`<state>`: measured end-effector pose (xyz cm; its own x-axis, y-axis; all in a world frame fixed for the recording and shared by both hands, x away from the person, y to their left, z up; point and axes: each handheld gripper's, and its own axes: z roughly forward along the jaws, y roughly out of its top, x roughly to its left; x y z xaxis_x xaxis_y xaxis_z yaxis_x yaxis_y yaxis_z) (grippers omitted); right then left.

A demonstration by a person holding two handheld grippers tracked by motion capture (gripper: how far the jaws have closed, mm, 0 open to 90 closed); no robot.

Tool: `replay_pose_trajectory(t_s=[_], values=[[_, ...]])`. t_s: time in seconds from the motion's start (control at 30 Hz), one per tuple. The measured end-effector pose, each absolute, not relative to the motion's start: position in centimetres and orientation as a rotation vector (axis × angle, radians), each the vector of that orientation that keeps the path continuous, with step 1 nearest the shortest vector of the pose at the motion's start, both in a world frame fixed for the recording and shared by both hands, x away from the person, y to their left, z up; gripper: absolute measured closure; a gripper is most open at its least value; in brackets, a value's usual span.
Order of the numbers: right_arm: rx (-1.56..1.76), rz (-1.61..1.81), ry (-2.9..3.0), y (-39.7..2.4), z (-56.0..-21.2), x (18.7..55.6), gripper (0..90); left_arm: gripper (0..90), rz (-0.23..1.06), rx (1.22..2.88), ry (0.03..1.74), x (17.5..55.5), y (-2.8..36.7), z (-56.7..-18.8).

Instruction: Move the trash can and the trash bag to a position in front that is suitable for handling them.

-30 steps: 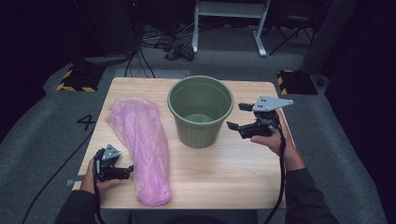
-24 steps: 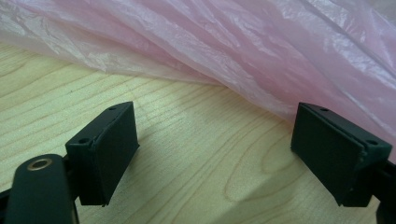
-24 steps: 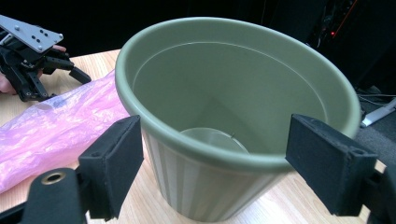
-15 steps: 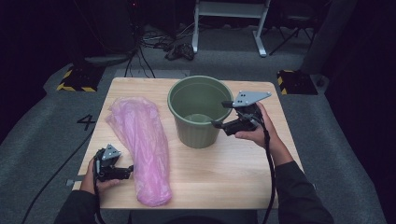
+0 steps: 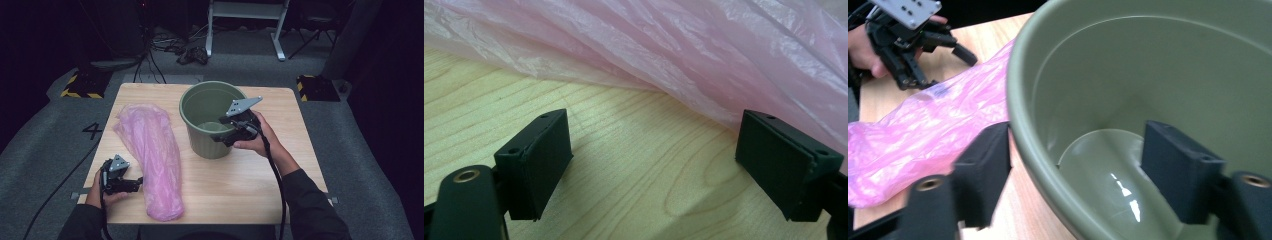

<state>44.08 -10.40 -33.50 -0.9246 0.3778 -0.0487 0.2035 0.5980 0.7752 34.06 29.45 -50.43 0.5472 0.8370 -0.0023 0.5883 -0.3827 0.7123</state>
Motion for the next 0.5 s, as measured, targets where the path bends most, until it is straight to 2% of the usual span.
replay_pose_trajectory(t_s=[0.13,0.17,0.5], values=[[0.440,1.215,2.661,-9.91,-33.64,44.12,50.2,14.5,0.476,2.111,1.144,34.06,29.45,-50.43],[0.436,1.197,2.690,-9.74,-33.80,44.22,56.6,14.5,0.476,2.111,1.143,34.06,29.45,-50.43],[0.412,1.179,2.714,-9.59,-33.80,44.21,68.4,14.5,0.476,2.111,1.144,34.05,29.45,-50.44]])
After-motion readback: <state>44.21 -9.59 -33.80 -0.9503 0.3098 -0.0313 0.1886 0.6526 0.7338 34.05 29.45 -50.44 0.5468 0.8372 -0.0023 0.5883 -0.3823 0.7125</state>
